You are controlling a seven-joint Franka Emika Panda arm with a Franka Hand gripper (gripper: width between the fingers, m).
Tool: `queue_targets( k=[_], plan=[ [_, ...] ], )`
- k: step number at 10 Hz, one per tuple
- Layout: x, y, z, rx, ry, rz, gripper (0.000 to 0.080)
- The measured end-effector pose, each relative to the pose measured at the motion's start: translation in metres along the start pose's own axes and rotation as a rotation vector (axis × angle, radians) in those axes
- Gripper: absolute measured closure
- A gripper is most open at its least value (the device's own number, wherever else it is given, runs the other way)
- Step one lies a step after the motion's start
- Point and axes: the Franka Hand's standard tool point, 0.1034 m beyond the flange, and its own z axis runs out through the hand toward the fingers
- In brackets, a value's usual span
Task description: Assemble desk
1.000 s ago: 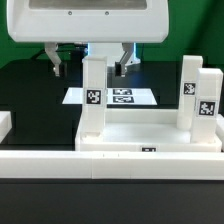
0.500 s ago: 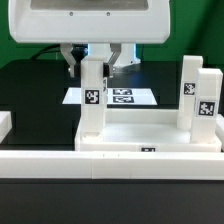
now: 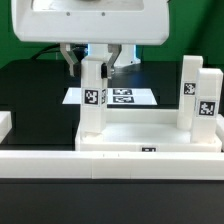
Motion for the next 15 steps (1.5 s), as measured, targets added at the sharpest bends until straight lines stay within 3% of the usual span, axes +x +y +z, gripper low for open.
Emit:
queue_targets(
  k=[5, 9, 12, 14, 15],
  plan=[
    [0.0007, -0.0036, 0.0005, 0.028, 0.001, 0.491, 0.0511],
    [0.0010, -0.0056, 0.0010, 0.034, -0.011, 0.860, 0.0510],
    [0.0012, -0.0058, 0.0012, 0.034, -0.010, 0.810, 0.0501],
    [0.0018, -0.0044, 0.0011, 0.032, -0.006, 0.673, 0.0186],
    [0.0016, -0.0055, 0.0011, 0.033, -0.005, 0.565, 0.0186]
  ],
)
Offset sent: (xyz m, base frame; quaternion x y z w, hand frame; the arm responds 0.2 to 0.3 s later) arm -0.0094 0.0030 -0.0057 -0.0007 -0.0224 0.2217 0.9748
